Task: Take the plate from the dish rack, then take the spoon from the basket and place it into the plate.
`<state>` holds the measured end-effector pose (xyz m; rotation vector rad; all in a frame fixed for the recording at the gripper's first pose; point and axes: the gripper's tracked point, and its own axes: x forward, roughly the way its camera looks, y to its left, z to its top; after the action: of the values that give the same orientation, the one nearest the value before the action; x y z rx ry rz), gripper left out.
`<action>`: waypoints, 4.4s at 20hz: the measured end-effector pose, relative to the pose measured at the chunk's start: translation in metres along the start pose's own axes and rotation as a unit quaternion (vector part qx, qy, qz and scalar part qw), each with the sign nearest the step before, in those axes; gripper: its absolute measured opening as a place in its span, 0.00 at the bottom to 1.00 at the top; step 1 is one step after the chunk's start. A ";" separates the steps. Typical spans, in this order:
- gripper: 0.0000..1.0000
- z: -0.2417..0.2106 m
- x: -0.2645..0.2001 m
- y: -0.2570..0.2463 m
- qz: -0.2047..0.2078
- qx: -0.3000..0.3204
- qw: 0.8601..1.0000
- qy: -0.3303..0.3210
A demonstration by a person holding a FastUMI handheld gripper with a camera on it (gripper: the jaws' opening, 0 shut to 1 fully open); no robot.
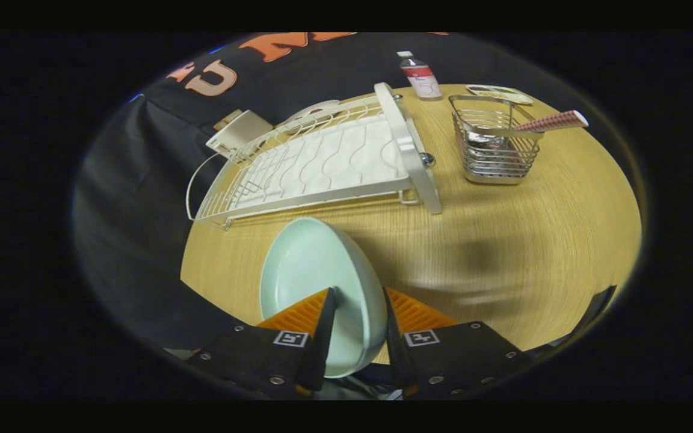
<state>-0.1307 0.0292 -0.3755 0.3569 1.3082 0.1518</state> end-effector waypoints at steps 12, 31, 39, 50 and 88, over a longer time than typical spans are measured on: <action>0.51 0.042 -0.010 -0.041 -0.075 -0.016 0.993 -0.091; 0.68 0.147 -0.088 -0.117 -0.245 -0.062 0.887 -0.387; 0.31 0.165 -0.084 -0.133 -0.250 -0.044 0.870 -0.422; 0.09 0.189 -0.089 -0.109 -0.174 -0.020 0.867 -0.467; 0.08 0.031 -0.150 0.061 0.027 -0.175 0.872 -0.456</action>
<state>-0.1343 0.0351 -0.2104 0.1134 0.3159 0.2271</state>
